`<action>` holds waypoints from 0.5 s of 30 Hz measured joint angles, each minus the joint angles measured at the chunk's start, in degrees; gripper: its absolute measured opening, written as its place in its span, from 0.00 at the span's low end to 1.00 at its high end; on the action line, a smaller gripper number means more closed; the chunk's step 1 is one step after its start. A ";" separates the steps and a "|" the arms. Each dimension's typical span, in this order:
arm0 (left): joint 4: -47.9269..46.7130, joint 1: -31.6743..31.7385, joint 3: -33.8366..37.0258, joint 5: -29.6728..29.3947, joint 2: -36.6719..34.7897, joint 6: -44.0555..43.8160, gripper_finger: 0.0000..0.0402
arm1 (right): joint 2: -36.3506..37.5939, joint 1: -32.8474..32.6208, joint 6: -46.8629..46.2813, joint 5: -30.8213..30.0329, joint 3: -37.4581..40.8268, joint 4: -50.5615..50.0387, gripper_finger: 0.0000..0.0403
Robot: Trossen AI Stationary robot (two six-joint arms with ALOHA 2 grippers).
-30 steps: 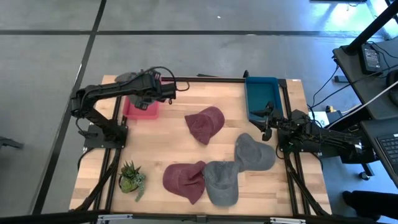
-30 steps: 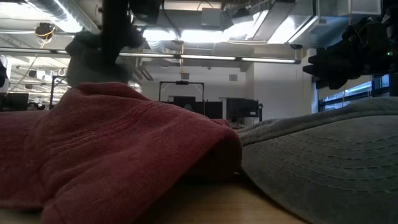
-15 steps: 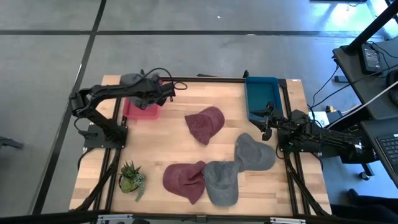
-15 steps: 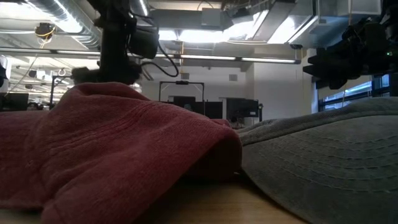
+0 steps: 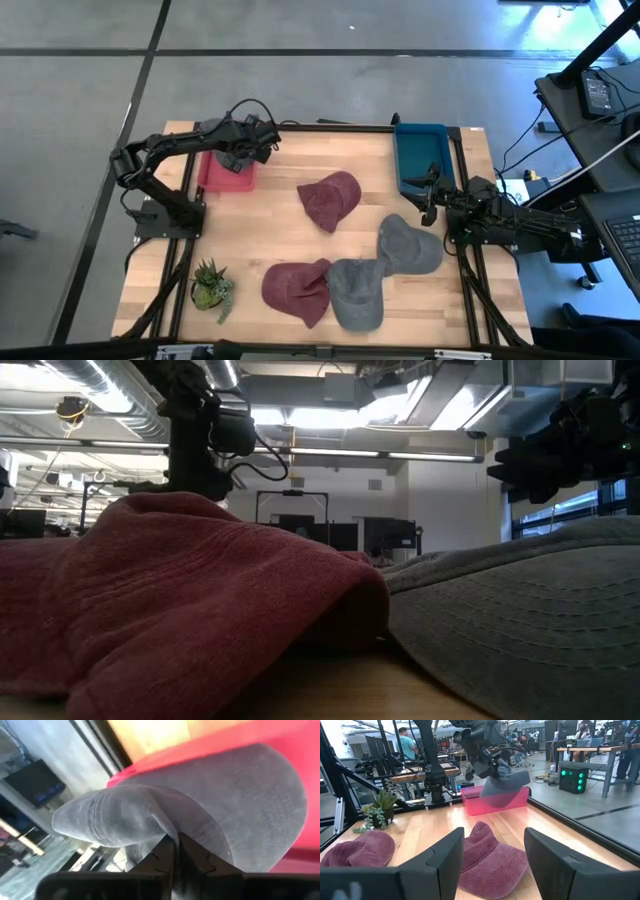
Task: Pick & Place hat
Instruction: Put the top left gray cap into the pink bin
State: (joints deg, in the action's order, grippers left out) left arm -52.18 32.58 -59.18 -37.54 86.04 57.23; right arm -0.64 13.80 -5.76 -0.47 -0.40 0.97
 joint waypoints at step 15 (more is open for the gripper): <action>1.49 0.95 0.00 2.07 0.00 -0.12 0.18 | 0.00 0.00 -0.02 0.02 0.00 0.02 0.51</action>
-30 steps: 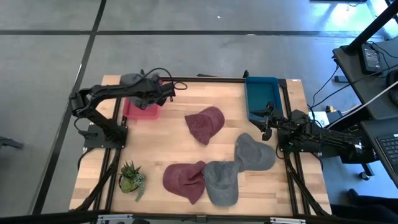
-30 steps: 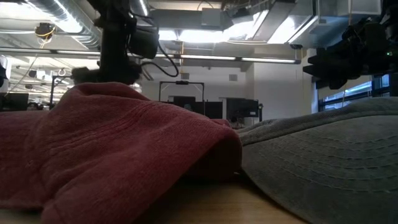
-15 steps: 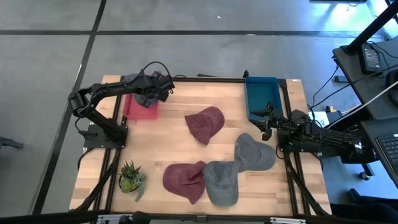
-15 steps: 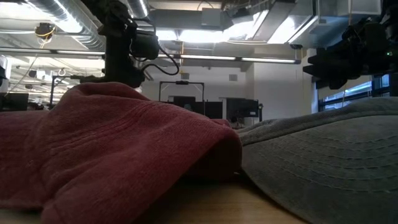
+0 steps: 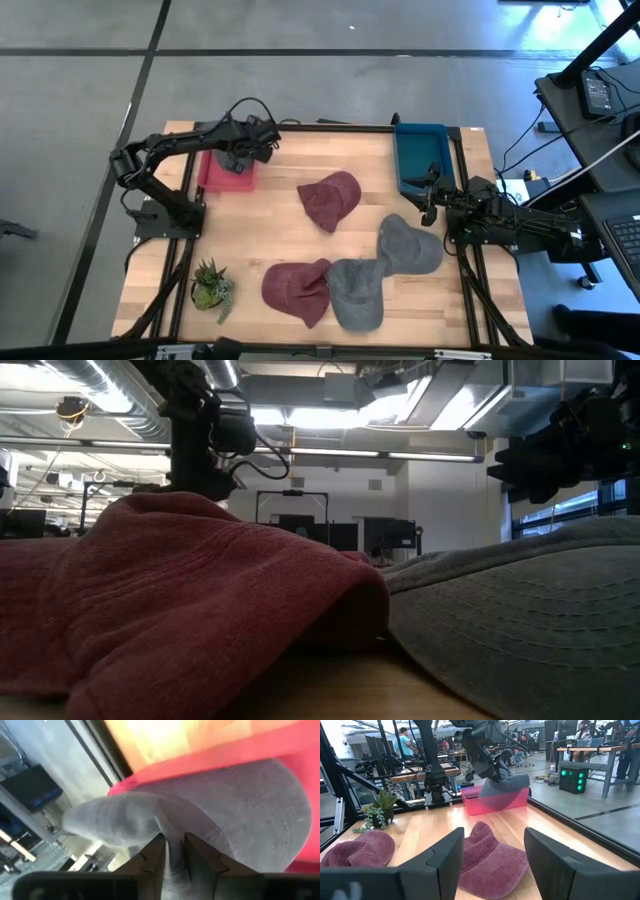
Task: Pick & Place hat
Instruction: Put the top left gray cap into the pink bin
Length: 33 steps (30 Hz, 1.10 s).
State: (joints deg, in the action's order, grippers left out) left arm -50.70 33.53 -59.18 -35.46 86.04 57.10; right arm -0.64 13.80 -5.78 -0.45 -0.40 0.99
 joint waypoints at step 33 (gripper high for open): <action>4.43 6.64 0.00 9.11 -2.80 -73.98 0.30 | 0.01 0.01 1.70 0.02 0.00 0.00 0.51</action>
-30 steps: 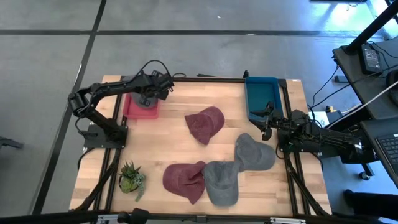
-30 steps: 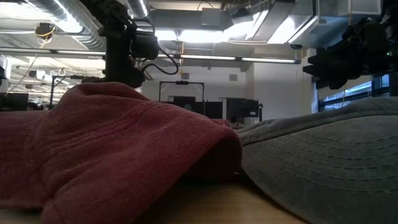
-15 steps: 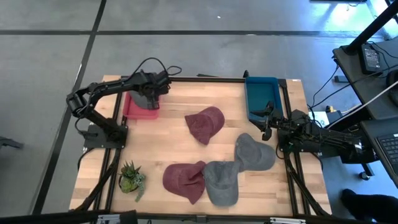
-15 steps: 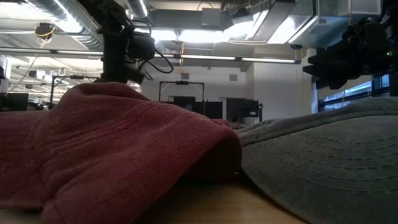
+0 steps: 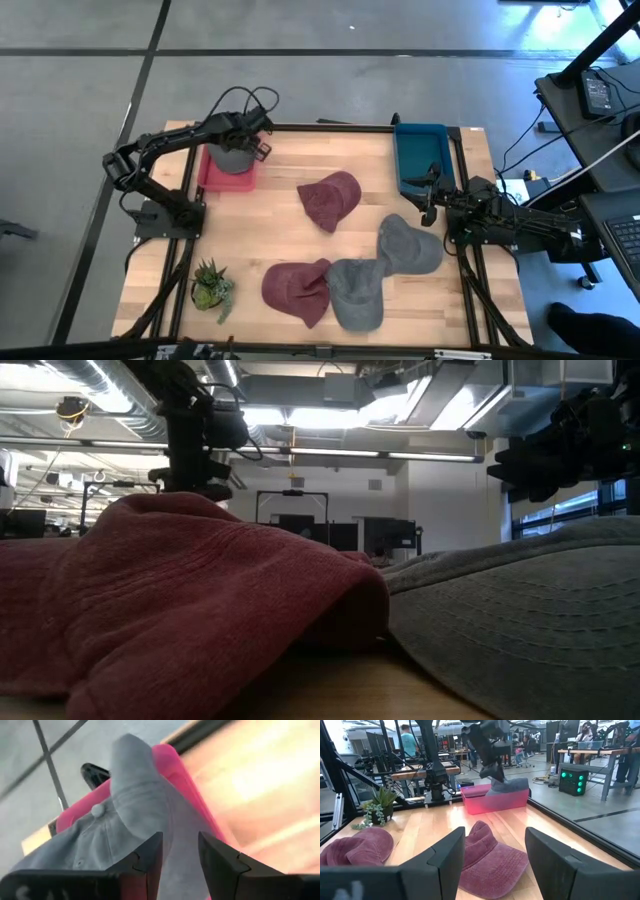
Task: Pick & Place hat
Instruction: Put the top left gray cap into the pink bin
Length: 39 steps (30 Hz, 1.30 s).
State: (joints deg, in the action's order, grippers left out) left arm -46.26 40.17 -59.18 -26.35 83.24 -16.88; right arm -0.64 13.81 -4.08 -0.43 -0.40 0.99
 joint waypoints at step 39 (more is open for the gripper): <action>6.30 9.89 0.00 5.02 6.64 -12.27 0.25 | 0.00 0.00 1.77 0.04 0.00 -0.02 0.51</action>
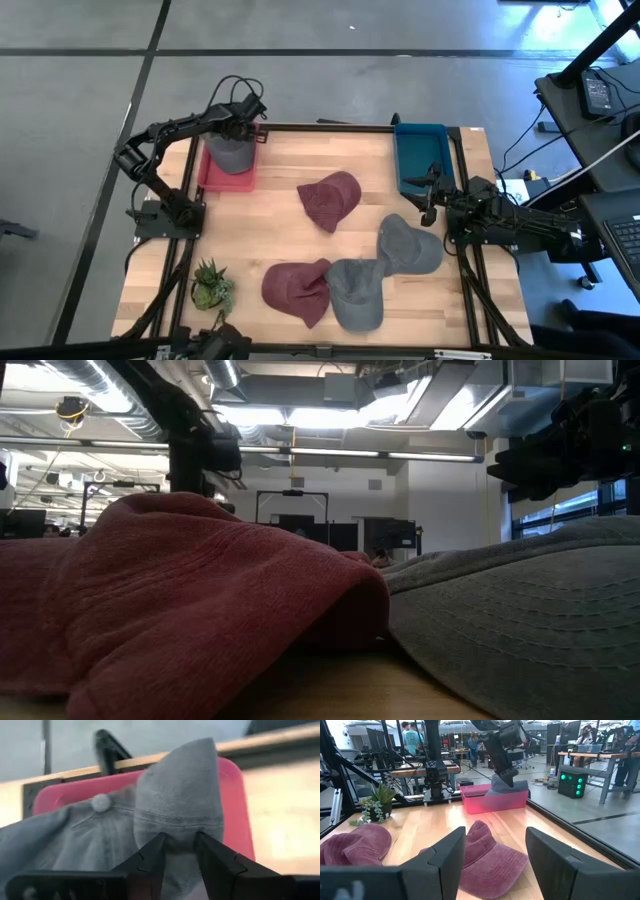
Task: Pick & Place hat
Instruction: Put the top left gray cap into the pink bin
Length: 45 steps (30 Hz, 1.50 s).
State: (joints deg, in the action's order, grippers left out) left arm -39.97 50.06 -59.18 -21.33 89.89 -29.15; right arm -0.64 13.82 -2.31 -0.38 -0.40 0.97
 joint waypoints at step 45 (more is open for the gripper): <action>-1.84 -9.76 0.00 -3.69 -11.40 15.32 0.05 | 0.02 -0.01 -2.16 -0.02 0.00 0.00 0.51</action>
State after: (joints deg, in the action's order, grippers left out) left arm -41.80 40.30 -59.18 -25.02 78.49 -13.82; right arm -0.62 13.81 -4.47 -0.40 -0.40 0.97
